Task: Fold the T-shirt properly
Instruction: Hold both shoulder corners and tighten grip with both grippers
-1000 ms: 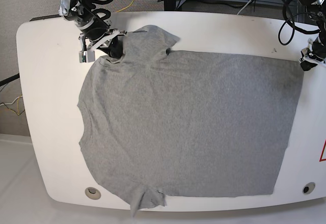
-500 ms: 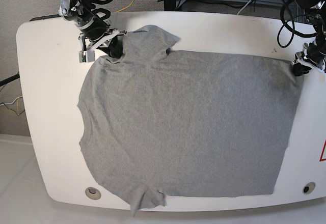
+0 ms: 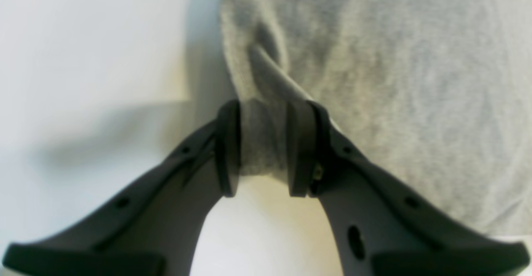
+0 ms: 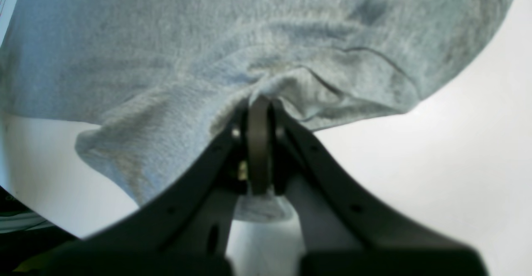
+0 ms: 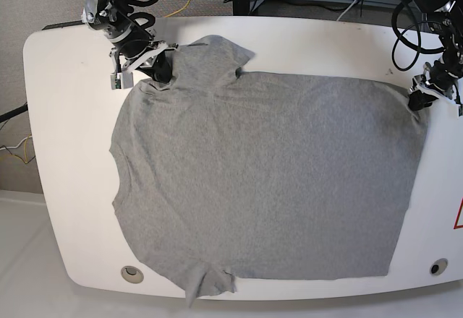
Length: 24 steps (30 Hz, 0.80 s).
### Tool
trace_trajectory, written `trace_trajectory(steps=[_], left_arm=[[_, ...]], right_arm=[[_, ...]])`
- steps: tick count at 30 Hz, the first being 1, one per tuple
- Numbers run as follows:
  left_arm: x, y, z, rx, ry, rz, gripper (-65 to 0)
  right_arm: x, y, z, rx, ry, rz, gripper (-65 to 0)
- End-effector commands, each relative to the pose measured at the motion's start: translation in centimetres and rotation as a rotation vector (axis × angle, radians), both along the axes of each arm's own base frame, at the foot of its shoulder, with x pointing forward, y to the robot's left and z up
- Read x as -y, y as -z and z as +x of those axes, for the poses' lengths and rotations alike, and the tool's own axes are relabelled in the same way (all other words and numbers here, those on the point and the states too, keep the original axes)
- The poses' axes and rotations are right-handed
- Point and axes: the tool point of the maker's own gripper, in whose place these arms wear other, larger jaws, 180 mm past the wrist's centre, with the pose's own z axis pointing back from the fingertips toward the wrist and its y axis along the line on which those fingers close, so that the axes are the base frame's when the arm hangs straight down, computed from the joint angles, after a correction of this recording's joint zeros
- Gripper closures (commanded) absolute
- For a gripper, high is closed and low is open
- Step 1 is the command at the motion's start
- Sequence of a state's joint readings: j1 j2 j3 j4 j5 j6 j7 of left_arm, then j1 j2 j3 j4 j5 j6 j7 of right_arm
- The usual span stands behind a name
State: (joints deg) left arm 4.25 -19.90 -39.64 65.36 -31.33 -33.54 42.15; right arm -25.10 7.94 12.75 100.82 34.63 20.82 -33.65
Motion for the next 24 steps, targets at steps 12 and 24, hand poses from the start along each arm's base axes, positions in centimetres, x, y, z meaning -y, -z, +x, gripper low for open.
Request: trace_trajectory(steps=[12,24], left_arm=[[0.24,1.38,-1.69,-0.114,0.032,0.008,-3.0],[0.05,1.28,-1.74,-0.116,0.031,0.011,-2.7]], right_arm=[[0.23,-0.98,0.66,0.042,0.003,0.0,0.0],[0.23,-0.98,0.66,0.042,0.003,0.0,0.0]])
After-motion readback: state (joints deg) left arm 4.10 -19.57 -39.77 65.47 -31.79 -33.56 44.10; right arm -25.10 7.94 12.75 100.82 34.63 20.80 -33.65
